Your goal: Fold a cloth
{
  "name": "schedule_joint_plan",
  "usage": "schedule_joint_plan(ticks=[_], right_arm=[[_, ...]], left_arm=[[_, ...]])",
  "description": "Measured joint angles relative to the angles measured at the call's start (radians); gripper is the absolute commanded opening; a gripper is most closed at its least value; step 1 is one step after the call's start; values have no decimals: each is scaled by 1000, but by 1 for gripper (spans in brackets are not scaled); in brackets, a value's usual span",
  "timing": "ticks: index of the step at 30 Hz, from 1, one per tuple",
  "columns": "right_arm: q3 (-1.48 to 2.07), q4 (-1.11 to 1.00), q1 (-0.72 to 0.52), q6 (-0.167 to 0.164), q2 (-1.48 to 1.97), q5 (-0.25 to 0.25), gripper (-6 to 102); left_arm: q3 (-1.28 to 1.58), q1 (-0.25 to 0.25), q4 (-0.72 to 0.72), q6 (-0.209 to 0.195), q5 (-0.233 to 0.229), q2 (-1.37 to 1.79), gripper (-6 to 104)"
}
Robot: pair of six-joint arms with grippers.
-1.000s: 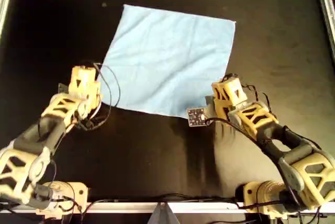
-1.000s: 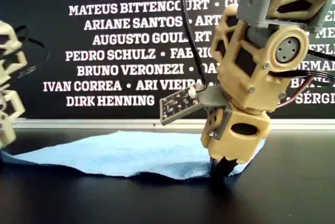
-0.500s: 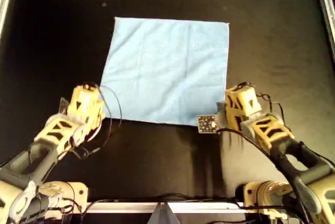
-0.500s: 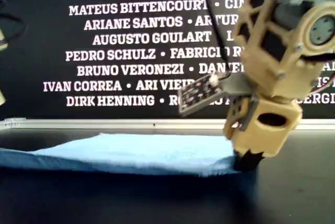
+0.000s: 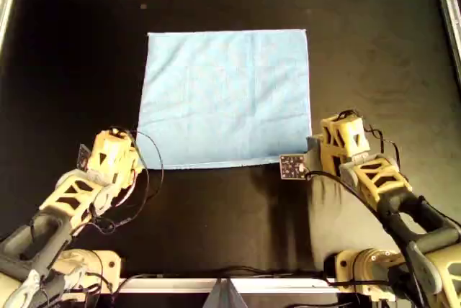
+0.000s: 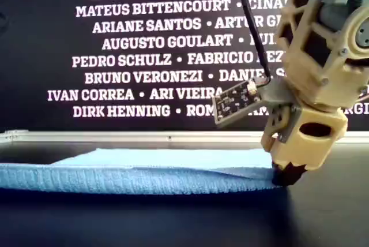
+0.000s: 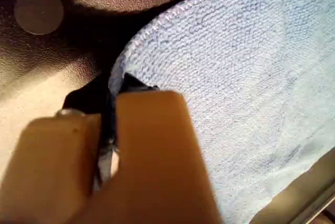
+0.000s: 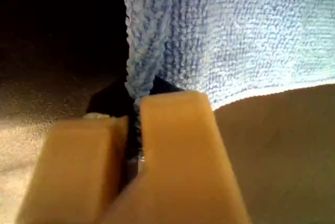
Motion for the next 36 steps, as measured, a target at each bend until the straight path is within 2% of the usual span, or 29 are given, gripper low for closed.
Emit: schedule_joint_plan(ticks=[12,23,28,34,36], right_arm=[[-178,0,-8,-11,0,15,-1],[-485,0,-11,-9,-173,15,-1],[-647,0,-12,-9,-334,15,-1],[-819,0,-12,-9,-469,15,-1],[-871,0,-14,-9,-508,15,-1]], left_arm=[[-210,0,-8,2,0,-35,0],[-611,0,-8,9,-11,-494,0],[-727,0,-8,9,-21,-566,0],[-841,84,-8,9,-17,-615,0],[-879,98,-8,9,-17,-647,0]])
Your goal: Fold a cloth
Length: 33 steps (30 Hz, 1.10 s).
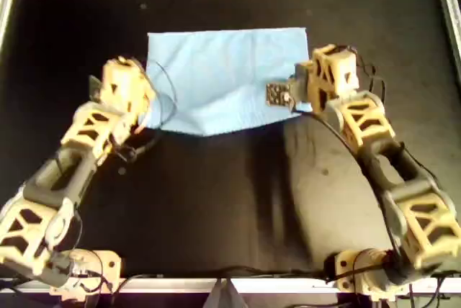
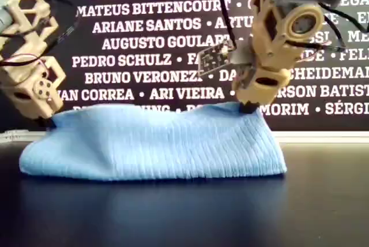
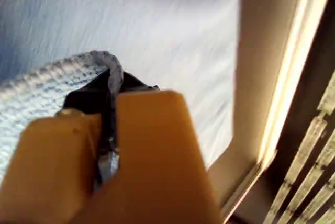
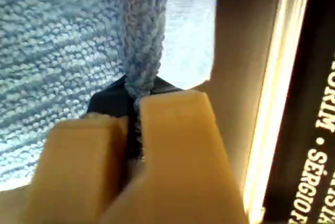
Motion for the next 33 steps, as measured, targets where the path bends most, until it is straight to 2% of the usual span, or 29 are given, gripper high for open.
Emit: schedule_joint_plan(ticks=[11,33], right_arm=[[-311,0,-81,-8,-241,-8,-1],[-818,0,-101,-9,-626,-17,-1]], left_arm=[[-285,2,0,0,2,-249,0],[-819,3,0,0,-5,-673,0]])
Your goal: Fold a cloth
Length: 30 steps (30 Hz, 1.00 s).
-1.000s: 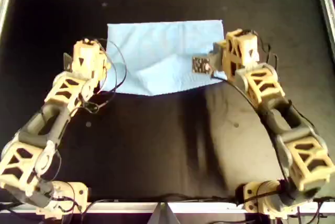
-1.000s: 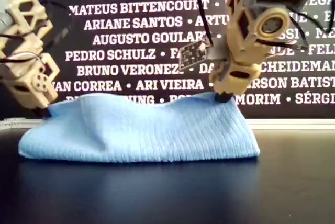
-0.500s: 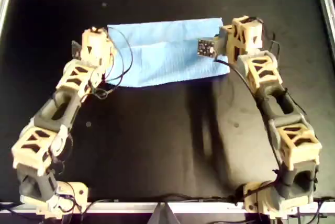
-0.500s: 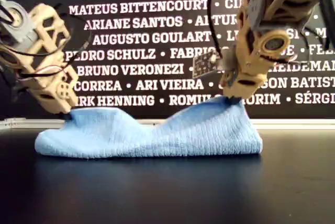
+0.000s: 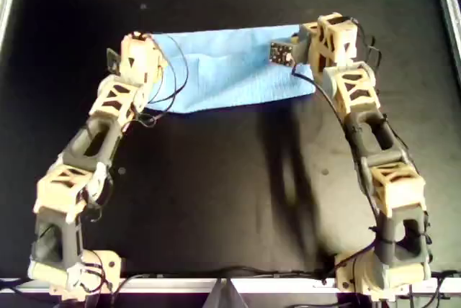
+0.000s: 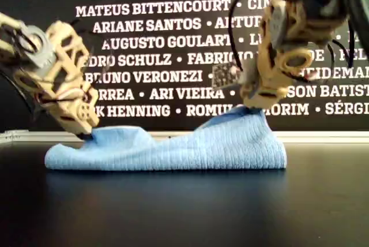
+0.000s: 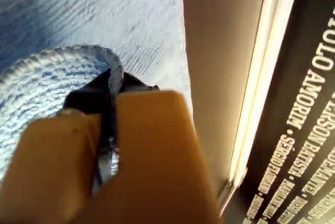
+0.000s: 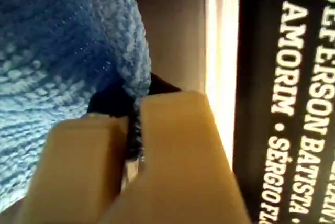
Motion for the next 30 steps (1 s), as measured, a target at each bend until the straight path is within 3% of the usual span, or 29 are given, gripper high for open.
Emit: schedule_joint_plan(ticks=[4,11,27,30], right_arm=[[-77,0,-11,0,-57,0,-1],[-184,0,-9,0,-114,0,-1],[-345,0,-9,0,-213,3,-1],[-353,0,-9,0,-212,3,4]], left_arm=[[-98,5,0,0,-3,-60,0],[-161,61,0,0,-5,-81,0],[-164,66,-5,0,6,-83,1],[-164,66,-54,0,6,-107,7]])
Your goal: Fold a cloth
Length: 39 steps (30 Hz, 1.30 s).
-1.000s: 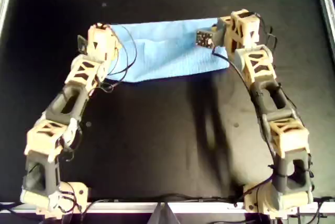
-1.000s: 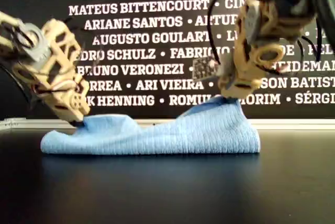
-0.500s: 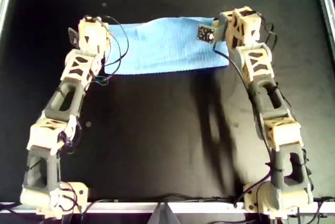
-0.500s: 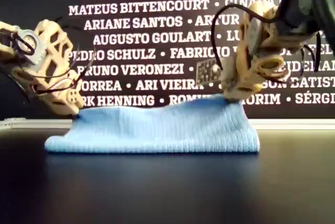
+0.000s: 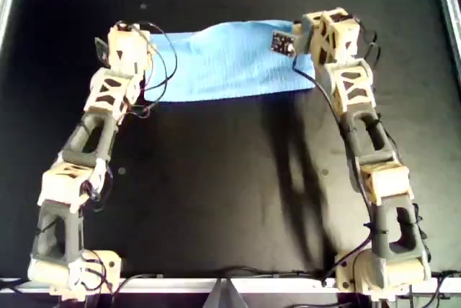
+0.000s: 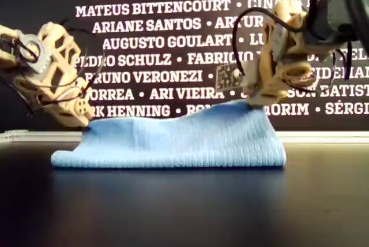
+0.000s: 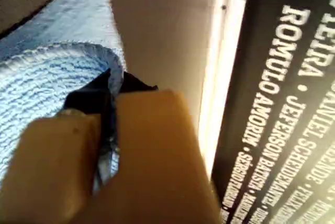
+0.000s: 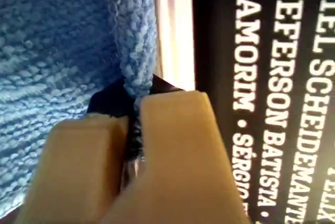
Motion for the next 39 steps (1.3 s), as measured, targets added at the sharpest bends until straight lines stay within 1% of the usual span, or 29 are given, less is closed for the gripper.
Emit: schedule_joint_plan(ticks=[2,6,8,10,13,15,24,26,28,31,33,36,39], right_arm=[[0,0,0,0,0,0,11],[0,0,-8,0,-2,-2,32],[0,0,-20,0,-2,0,40],[0,0,-29,0,-6,0,47],[0,0,-35,0,-9,0,52],[0,0,-35,0,-9,0,54],[0,0,-28,0,-9,-5,55],[0,0,-26,-5,-14,-6,55],[-2,0,-23,-28,-48,-32,58],[2,0,-23,-95,-86,-103,63],[2,0,-23,-126,-92,-132,66],[0,0,-25,-141,-91,-144,67],[0,0,-31,-141,-92,-150,66]], left_arm=[[0,0,-25,0,0,-18,17],[0,0,-48,0,0,-37,40],[0,0,-54,0,0,-40,49],[0,0,-54,0,0,-40,56],[0,0,-57,0,-3,-40,63],[0,0,-57,0,-6,-40,64],[0,2,-57,0,-11,-40,64],[0,2,-57,0,-11,-40,64],[0,2,-57,0,-11,-40,64],[0,2,-57,0,-11,-40,64],[0,2,-57,0,-11,-40,64],[0,2,-57,0,-11,-40,64],[0,2,-57,0,-11,-40,64]])
